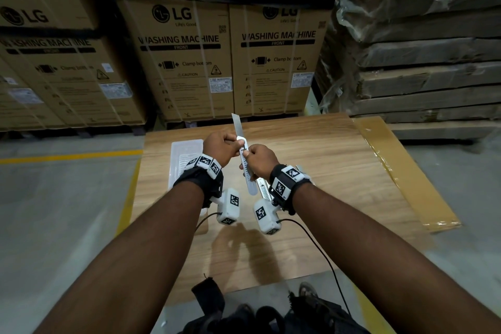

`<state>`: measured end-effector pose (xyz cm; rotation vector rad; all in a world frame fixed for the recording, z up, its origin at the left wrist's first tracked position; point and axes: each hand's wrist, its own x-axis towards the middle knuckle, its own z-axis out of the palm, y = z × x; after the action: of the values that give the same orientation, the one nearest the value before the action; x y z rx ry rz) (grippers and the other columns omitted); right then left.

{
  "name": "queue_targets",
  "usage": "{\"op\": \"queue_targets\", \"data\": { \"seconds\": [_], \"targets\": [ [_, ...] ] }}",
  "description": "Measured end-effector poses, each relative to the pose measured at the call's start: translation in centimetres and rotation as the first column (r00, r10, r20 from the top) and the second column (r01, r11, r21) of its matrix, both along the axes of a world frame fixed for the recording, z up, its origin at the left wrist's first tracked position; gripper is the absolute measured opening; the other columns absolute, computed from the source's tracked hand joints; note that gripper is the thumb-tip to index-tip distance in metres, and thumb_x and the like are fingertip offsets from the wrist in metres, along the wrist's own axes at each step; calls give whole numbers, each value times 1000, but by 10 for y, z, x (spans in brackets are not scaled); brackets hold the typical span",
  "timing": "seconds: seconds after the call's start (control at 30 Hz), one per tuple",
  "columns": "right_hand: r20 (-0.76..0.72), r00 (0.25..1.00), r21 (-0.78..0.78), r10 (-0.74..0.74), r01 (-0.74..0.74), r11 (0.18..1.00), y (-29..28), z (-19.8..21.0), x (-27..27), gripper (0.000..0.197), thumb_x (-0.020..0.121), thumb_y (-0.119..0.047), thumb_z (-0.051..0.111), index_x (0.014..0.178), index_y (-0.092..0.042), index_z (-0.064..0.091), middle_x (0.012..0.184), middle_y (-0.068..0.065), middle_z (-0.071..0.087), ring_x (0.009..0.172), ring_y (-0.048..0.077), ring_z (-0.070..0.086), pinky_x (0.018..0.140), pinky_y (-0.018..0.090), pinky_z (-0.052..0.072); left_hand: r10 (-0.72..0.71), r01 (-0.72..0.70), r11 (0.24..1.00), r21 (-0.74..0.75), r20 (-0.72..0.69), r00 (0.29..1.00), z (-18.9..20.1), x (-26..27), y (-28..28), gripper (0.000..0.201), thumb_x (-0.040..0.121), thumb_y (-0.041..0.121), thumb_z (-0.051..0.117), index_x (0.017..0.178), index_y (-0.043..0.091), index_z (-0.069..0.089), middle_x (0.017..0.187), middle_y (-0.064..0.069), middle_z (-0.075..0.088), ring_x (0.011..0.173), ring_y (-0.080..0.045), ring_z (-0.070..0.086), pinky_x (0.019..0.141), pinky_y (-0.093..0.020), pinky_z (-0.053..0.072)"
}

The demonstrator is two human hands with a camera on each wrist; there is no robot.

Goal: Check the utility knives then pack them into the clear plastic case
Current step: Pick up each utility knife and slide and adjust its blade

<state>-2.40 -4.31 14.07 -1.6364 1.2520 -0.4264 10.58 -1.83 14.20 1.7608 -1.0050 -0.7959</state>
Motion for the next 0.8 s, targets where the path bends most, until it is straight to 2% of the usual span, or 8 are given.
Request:
{"op": "queue_targets", "data": {
  "seconds": [0.1,0.17,0.3,0.4,0.53,0.63,0.7,0.8],
  "targets": [
    [-9,1000,-12,-9,9,1000,1,-2,1,27,102,-21,44,80,-14,58,90,13,75,60,13,64,68,41,60,-3,2,1000,3,7,1000,0,0,2,18,84,16,74,95,3,72,82,-10,75,69,-13,72,61,-17,57],
    [-2,1000,-15,-25,25,1000,3,-2,1,28,101,-21,45,76,-14,57,89,13,75,60,12,64,70,41,60,-2,2,1000,0,4,1000,0,0,2,16,83,17,74,94,4,73,82,-8,75,71,-14,73,66,-21,60],
    [34,995,-11,-89,89,996,6,-2,1,24,99,-22,50,81,-10,61,87,12,76,58,13,64,67,39,59,-17,17,1000,-10,3,1000,4,0,4,14,85,16,73,94,5,73,77,-3,72,67,-10,70,60,-14,56],
    [30,996,-8,-85,85,996,9,-1,2,26,98,-24,50,86,-6,64,86,10,76,61,16,66,60,36,59,-10,11,1000,-13,21,1000,4,2,4,13,85,16,73,93,6,73,77,-5,72,66,-10,70,59,-14,56],
    [71,996,79,-49,43,996,10,1,-1,29,99,-31,48,93,-9,65,89,9,76,76,23,71,59,34,59,-8,8,1000,-3,39,999,5,3,6,8,84,17,73,88,10,73,75,-2,73,67,-12,71,64,-19,57],
    [92,996,110,-23,13,994,10,3,-5,29,100,-32,48,95,-11,68,92,10,76,80,22,71,61,33,58,-14,15,1000,-12,39,999,6,2,6,8,84,16,73,87,8,73,74,-2,72,65,-13,71,60,-16,57],
    [91,996,106,-15,5,994,10,3,-7,28,100,-31,49,93,-12,68,92,11,75,80,21,71,60,32,57,-11,12,1000,-14,38,999,6,1,7,8,84,15,72,88,8,73,74,-2,72,65,-13,70,58,-14,56],
    [59,998,72,-2,-2,997,10,4,-5,30,101,-28,47,93,-8,67,92,13,75,72,19,68,56,31,55,-23,24,1000,-18,40,999,6,0,7,6,85,14,72,86,9,73,75,-4,72,66,-14,71,61,-18,58]
  ]
}}
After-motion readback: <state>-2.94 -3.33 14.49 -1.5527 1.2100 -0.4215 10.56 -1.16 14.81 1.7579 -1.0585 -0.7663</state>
